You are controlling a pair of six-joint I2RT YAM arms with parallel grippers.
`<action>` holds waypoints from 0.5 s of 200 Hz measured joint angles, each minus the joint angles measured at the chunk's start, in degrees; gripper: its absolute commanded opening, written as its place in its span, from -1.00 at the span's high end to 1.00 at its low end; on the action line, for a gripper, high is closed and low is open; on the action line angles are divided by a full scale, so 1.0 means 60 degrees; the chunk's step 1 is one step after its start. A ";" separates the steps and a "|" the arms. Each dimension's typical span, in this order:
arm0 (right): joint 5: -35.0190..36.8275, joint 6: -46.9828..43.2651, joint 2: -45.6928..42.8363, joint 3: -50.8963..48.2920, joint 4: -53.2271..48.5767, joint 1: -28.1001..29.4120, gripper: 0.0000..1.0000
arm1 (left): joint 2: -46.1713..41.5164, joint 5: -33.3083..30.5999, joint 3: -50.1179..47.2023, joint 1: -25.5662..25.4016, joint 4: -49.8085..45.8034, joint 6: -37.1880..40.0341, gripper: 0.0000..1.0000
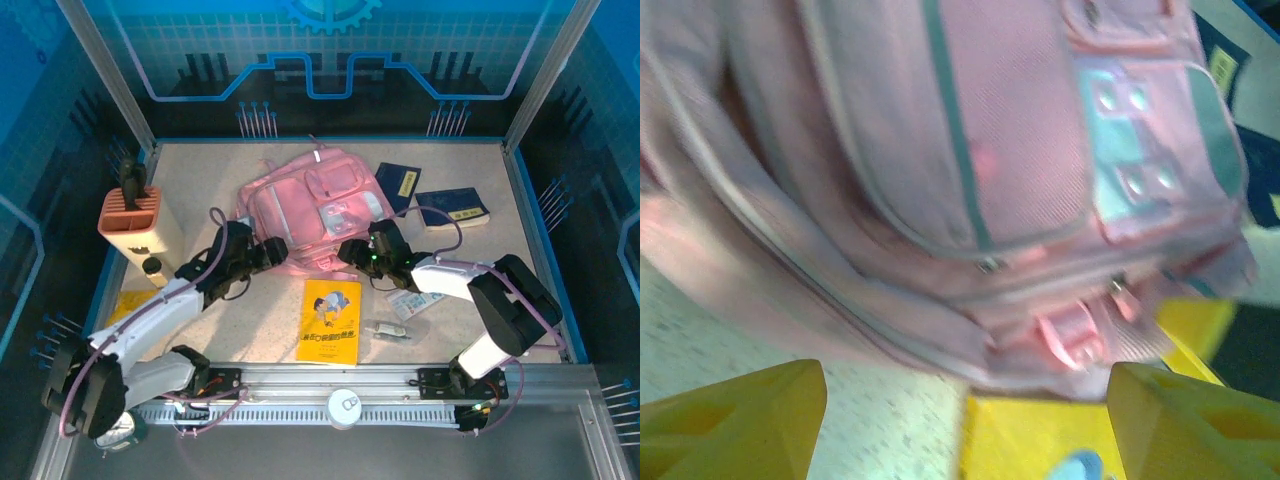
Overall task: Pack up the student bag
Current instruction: Rotate the student bag at the top-center of the table, then unzip the student bag at the top-center of the table.
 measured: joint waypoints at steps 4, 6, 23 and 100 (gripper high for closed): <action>0.0029 0.0066 0.0066 -0.0018 0.0091 0.0000 -0.17 | -0.0051 -0.0011 -0.0015 -0.0197 -0.0011 -0.0044 -0.50; 0.0047 0.0106 0.0106 -0.0018 0.0113 0.0000 -0.17 | -0.0073 -0.0018 -0.0025 -0.0317 -0.0011 -0.0055 -0.50; 0.0160 0.0474 0.0477 -0.0018 0.0346 -0.0004 0.12 | -0.0087 -0.0095 -0.0033 -0.1031 -0.0055 -0.0069 -0.46; 0.0262 0.1308 -0.0015 -0.0007 0.0648 0.0000 0.75 | 0.1053 -0.0364 -0.0084 -0.2685 0.0914 0.0780 -0.31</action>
